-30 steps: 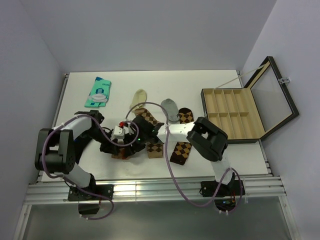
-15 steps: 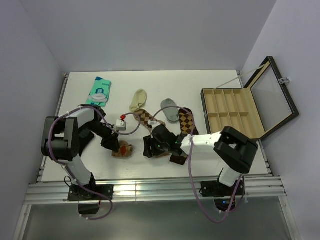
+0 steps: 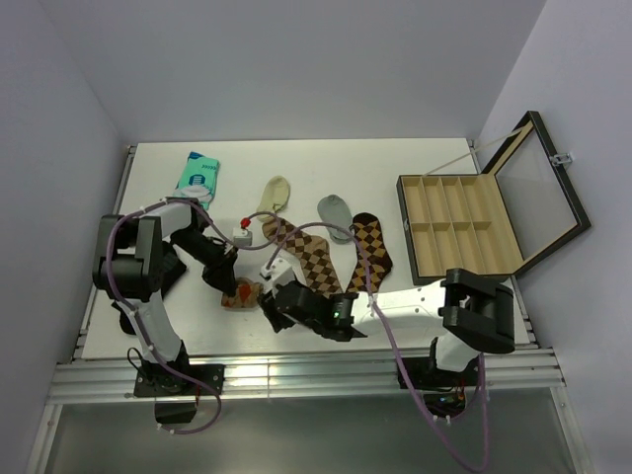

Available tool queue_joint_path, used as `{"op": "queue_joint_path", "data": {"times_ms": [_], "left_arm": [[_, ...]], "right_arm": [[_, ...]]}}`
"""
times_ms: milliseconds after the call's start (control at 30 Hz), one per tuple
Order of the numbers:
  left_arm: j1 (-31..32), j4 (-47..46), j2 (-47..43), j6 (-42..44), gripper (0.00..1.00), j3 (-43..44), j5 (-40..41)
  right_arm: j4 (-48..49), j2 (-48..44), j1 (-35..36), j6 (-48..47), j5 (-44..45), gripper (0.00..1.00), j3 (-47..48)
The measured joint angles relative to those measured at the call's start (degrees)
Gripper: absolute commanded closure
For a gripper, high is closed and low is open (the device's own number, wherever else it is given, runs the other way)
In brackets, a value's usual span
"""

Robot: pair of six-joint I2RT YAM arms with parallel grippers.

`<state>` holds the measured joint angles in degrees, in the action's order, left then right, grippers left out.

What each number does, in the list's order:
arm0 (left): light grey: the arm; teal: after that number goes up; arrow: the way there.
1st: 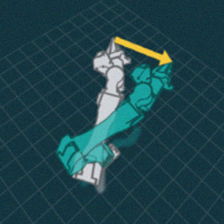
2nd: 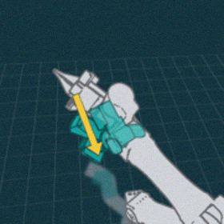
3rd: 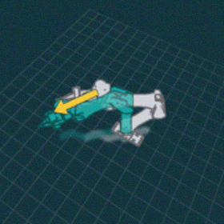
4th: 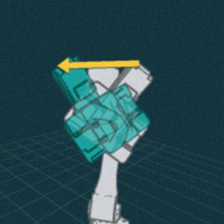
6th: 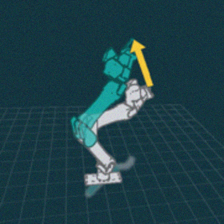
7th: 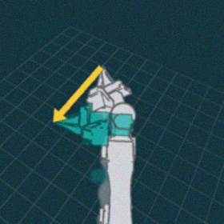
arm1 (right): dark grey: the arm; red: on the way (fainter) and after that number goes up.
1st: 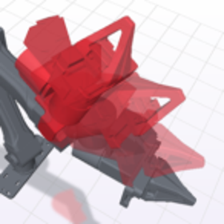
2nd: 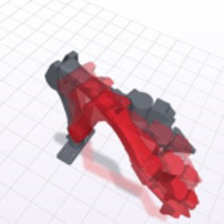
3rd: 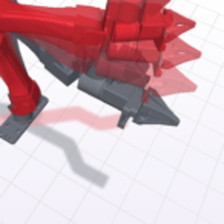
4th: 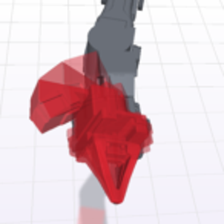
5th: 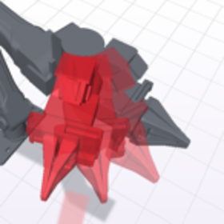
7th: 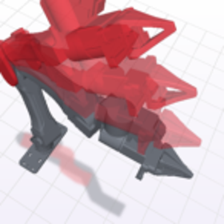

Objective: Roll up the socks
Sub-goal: Roll the sock at the center of the board.

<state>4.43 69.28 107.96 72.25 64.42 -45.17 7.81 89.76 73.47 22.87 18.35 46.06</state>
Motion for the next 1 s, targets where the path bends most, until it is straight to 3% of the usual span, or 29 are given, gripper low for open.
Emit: {"op": "queue_joint_path", "data": {"times_ms": [467, 1000], "left_arm": [[0.0, 1.99, 3.32, -2.69, 1.0, 2.93, -0.02], [0.02, 4.83, 7.3, -4.2, 1.0, 6.36, -0.02]], "right_arm": [[-0.9, 13.88, 4.37, -16.72, 7.74, 0.33, 14.78], [-3.72, 25.57, 4.79, -25.75, 9.81, 0.33, 25.59]]}}
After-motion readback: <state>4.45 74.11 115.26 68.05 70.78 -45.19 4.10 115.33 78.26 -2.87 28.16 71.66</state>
